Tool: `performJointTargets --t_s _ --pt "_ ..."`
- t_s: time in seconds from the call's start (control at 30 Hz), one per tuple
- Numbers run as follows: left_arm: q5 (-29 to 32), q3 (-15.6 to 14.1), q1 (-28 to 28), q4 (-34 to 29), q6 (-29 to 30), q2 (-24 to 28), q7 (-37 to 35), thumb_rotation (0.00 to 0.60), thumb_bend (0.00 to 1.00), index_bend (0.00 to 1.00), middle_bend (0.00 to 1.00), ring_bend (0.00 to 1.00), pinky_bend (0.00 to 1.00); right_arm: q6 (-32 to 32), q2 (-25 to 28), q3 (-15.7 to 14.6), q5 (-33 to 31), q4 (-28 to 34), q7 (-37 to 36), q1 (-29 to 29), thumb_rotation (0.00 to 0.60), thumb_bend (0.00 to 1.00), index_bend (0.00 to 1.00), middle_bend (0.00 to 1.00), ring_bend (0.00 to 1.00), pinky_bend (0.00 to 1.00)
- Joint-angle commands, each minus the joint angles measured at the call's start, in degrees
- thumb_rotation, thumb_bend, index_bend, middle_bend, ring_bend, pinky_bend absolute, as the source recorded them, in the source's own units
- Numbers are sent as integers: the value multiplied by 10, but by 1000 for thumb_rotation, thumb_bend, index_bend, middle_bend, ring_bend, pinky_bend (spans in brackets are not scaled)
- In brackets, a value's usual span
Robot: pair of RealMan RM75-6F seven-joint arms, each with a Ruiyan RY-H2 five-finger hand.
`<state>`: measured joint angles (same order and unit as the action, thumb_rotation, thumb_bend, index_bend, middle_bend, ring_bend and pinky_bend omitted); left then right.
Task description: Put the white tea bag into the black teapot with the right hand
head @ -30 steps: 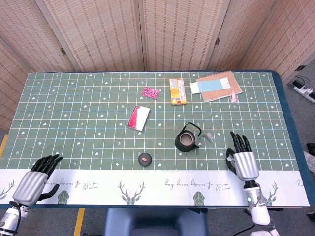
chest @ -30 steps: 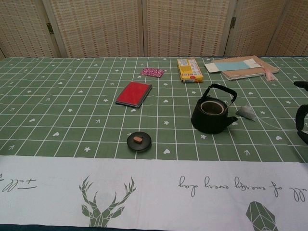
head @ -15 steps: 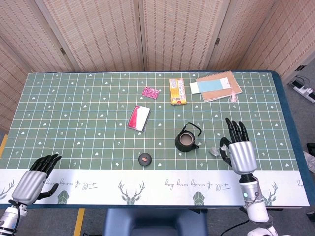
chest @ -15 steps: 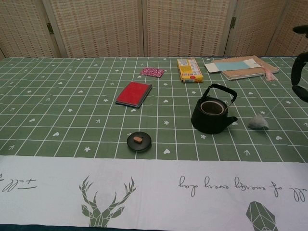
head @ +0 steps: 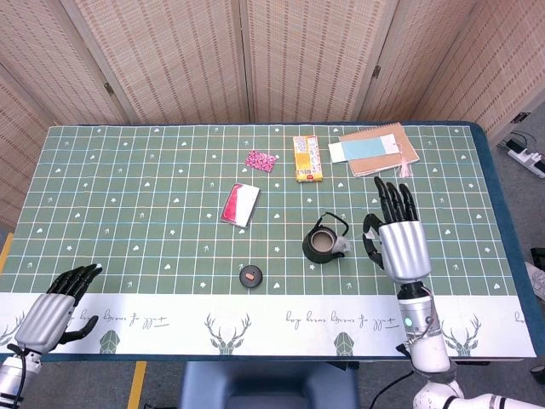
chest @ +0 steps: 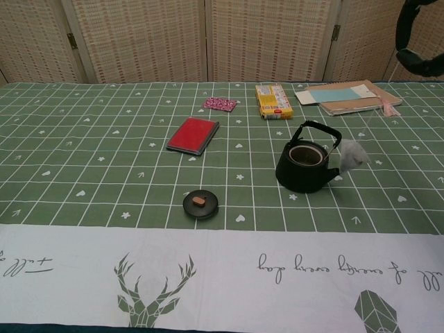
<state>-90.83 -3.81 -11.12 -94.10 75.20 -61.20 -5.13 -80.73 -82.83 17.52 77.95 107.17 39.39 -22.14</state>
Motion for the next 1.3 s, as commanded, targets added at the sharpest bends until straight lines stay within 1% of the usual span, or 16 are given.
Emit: performJointTargets --t_s 0.03,0.1,0.23,0.47,0.57,0.8,1.03,1.3 --pt "3 1 -4 4 -7 2 -13 600 357 0 0 0 70 10 -12 18 -26 7 26 -22 600 445 637 0 0 0" --pt "12 3 -7 9 -15 1 -11 600 358 0 0 0 70 14 -20 25 -41 4 35 -32 600 444 637 0 0 0" --pt "15 5 -11 11 -22 6 -31 600 357 0 0 0 70 25 -41 37 -78 -19 50 -55 600 445 637 0 0 0" --pt "11 3 -12 13 -23 10 -45 600 357 0 0 0 70 47 -77 43 -123 -74 51 -92 600 445 637 0 0 0" --pt "12 3 -13 15 -24 10 -47 600 358 0 0 0 70 49 -88 43 -131 -88 51 -104 600 444 637 0 0 0" --pt "11 3 -13 15 -23 11 -51 600 357 0 0 0 70 34 -89 46 -135 -76 59 -117 600 445 637 0 0 0" --pt "14 3 -15 16 -27 10 -48 600 358 0 0 0 70 26 -84 56 -154 -61 74 -132 600 444 637 0 0 0" --pt "11 3 -14 17 -24 13 -60 600 357 0 0 0 70 30 -96 63 -183 -80 85 -159 600 445 637 0 0 0"
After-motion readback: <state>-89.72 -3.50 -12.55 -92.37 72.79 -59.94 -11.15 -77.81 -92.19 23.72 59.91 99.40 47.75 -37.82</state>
